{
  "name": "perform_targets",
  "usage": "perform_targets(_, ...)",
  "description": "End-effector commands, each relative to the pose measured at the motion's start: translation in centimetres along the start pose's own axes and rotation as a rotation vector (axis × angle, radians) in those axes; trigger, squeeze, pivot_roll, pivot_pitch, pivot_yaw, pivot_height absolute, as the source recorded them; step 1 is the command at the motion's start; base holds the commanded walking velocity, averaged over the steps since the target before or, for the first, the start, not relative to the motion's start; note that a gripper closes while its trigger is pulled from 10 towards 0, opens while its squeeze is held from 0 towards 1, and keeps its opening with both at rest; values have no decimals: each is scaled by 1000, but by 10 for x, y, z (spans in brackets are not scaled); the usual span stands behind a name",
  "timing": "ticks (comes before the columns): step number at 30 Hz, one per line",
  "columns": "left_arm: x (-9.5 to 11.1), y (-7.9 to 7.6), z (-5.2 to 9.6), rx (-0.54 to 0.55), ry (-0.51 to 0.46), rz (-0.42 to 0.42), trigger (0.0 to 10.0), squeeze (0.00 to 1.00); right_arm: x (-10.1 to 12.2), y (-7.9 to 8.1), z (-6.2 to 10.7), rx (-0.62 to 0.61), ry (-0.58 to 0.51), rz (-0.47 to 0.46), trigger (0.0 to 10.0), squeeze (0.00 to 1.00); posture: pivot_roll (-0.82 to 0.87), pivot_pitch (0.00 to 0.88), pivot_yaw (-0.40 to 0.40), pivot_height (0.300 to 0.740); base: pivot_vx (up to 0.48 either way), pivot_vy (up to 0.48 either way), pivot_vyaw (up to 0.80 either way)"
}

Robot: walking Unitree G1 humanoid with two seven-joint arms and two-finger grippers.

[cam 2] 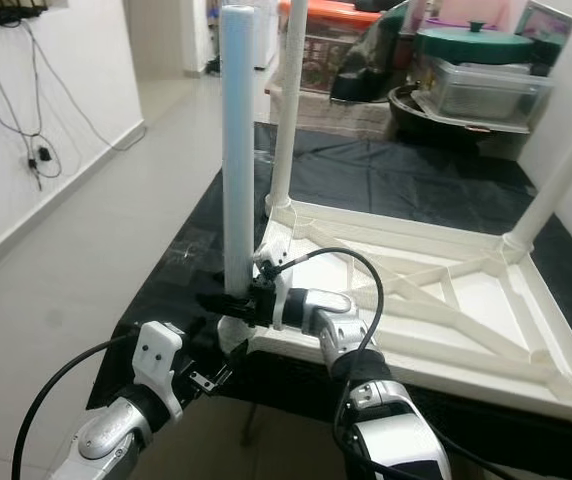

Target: Building children table

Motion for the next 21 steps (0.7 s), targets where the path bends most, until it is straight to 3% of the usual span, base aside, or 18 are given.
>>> perform_targets(1,-2,-1,0,-5,10,-1,10000,0,2,0,-3,-3,-10,-21,0,0,195,0,-76,740,0,0,0)
perform_targets(5,-2,-1,0,-6,11,2,10000,0,15,-12,-2,-114,-95,-4,0,0,190,0,-76,740,0,0,0)
perform_targets(6,-2,-2,0,-6,10,3,10000,0,22,-26,1,-249,-140,-13,0,0,188,0,-73,740,0,0,0)
perform_targets(7,-2,-2,0,-6,10,3,10000,0,22,-26,1,-249,-140,-13,0,0,188,0,-73,740,0,0,0)
perform_targets(8,-2,-1,0,-6,10,3,10000,0,25,-46,8,-443,-175,-26,0,0,188,0,-75,740,0,0,0)
perform_targets(9,-2,-1,0,-6,10,3,10000,0,25,-46,8,-443,-175,-26,0,0,188,0,-75,740,0,0,0)
perform_targets(10,-2,-1,-1,-6,10,4,10000,0,23,-71,26,-714,-194,-27,0,0,184,0,-71,740,0,0,0)
perform_targets(11,-2,-1,-1,-6,10,4,10000,0,18,-92,56,-1020,-219,-36,0,0,183,0,-70,740,0,0,0)
perform_targets(13,-2,-1,-1,-6,10,4,10000,0,18,-92,56,-1020,-219,-36,0,0,183,0,-70,740,0,0,0)
perform_targets(14,-2,-1,-1,-7,10,5,10000,0,13,-102,88,-1278,-254,-30,0,0,183,0,-70,740,0,0,0)
perform_targets(15,-2,-1,-1,-7,10,5,10000,0,13,-102,88,-1278,-254,-30,0,0,183,0,-70,740,0,0,0)
perform_targets(16,-2,-1,-1,-7,10,5,10000,0,7,-100,114,-1484,-299,-27,0,0,182,0,-69,740,0,0,0)
perform_targets(18,-2,-1,-1,-7,10,5,10000,0,7,-100,114,-1484,-299,-27,0,0,182,0,-69,740,0,0,0)
perform_targets(19,-2,-1,-1,-7,10,5,10000,0,2,-94,127,-1600,-332,-38,0,0,180,0,-68,740,0,0,0)
perform_targets(21,-2,-1,-1,-7,10,5,10000,0,-4,-87,128,-1652,-340,-63,0,0,178,0,-66,740,0,0,0)
Point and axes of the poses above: a point about 5 cm out from each wrist's last joint towards the gripper, its own z axis pointing back from the gripper into the wrist, its own x axis along the axis of the wrist's last joint, y = z × x, the point moved 5 cm from there along -z, pointing out of the wrist towards the gripper, and after that the axes turned 9 degrees about -z, right-handed, at the moved point
